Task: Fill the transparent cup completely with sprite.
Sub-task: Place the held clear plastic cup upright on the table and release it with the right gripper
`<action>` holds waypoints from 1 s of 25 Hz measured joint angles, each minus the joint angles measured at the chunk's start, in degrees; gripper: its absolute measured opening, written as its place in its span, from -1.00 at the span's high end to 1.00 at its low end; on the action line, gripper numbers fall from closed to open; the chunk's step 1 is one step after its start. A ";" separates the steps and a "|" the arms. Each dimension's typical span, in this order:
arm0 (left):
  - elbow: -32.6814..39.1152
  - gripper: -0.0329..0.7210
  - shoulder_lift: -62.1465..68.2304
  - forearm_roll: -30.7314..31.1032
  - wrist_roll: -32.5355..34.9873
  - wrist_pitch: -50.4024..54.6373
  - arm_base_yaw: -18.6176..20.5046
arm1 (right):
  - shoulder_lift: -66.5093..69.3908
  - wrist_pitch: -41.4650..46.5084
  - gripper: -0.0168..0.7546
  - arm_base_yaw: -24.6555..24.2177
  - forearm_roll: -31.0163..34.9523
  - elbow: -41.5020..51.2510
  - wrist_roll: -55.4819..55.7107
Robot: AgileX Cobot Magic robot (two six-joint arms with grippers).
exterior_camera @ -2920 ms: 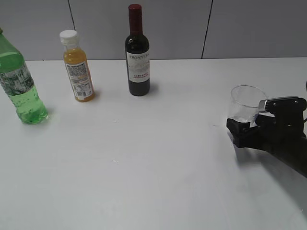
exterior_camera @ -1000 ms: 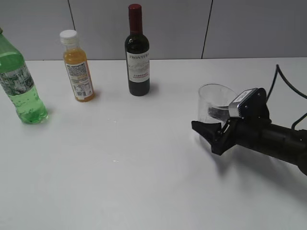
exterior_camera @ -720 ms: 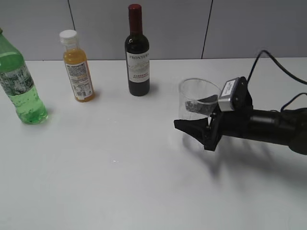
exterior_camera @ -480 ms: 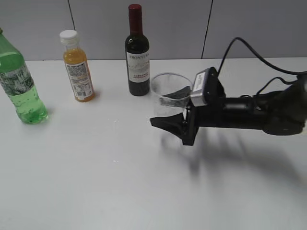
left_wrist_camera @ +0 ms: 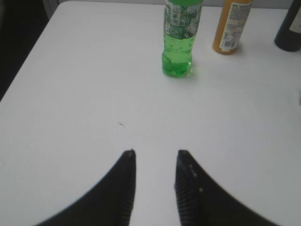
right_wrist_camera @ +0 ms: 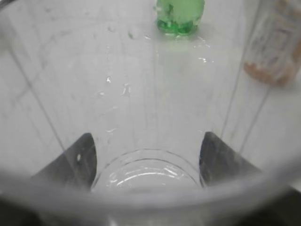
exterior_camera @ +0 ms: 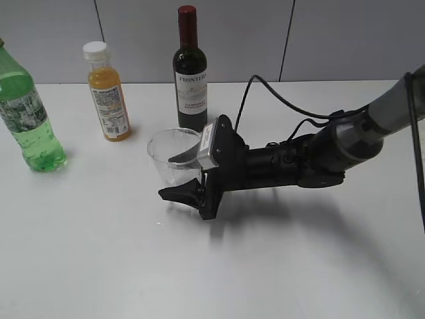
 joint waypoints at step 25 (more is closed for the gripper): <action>0.00 0.29 0.00 0.00 0.00 0.00 0.00 | 3.47 0.53 -0.74 -0.42 -4.93 -1.48 -0.46</action>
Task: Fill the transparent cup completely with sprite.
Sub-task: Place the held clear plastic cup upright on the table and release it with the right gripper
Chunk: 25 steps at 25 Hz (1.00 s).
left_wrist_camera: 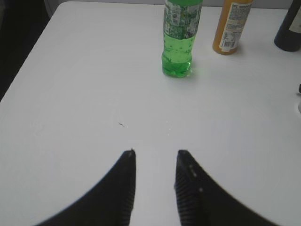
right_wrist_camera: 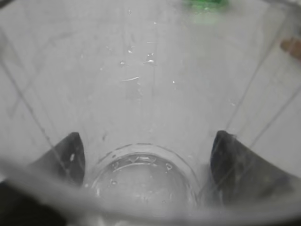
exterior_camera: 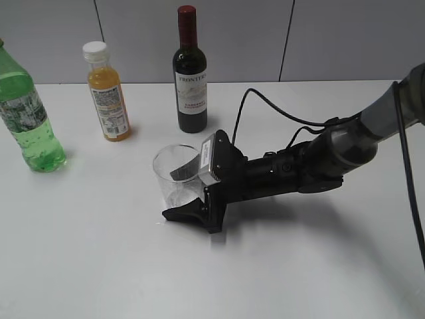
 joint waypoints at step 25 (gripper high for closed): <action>0.00 0.29 0.00 0.00 0.00 0.00 0.00 | -17.49 12.90 -0.68 -10.64 -32.79 0.11 30.79</action>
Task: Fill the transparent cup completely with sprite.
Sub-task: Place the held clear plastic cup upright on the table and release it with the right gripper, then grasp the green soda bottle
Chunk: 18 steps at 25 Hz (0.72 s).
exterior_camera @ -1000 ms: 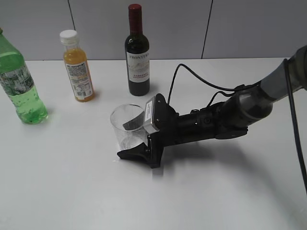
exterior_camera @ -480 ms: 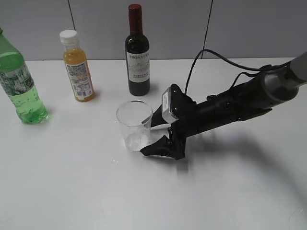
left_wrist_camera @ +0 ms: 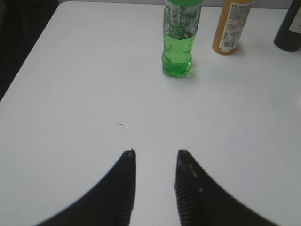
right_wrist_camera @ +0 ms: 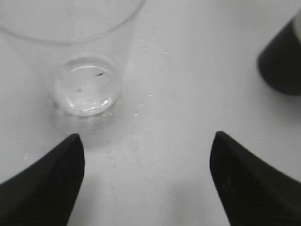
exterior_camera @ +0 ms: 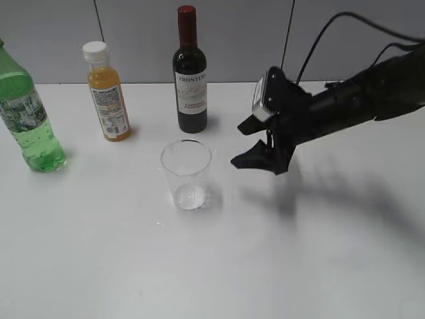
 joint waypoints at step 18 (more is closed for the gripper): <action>0.00 0.29 0.00 0.00 0.00 0.00 0.00 | -28.79 36.79 -0.57 -12.89 -0.45 1.88 26.49</action>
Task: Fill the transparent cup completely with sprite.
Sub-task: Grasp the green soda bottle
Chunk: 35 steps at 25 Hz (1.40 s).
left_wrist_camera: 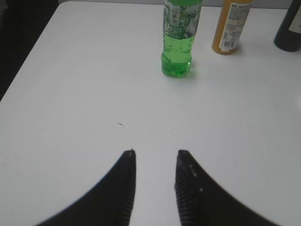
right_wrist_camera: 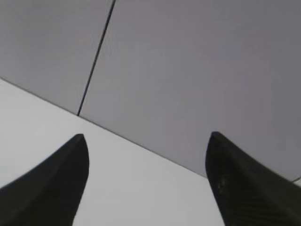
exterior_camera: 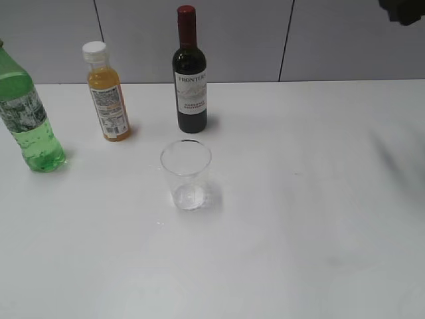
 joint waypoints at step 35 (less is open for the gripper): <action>0.00 0.29 0.00 0.00 0.00 0.00 0.00 | -17.17 68.31 -0.55 -0.13 100.45 -1.11 -81.07</action>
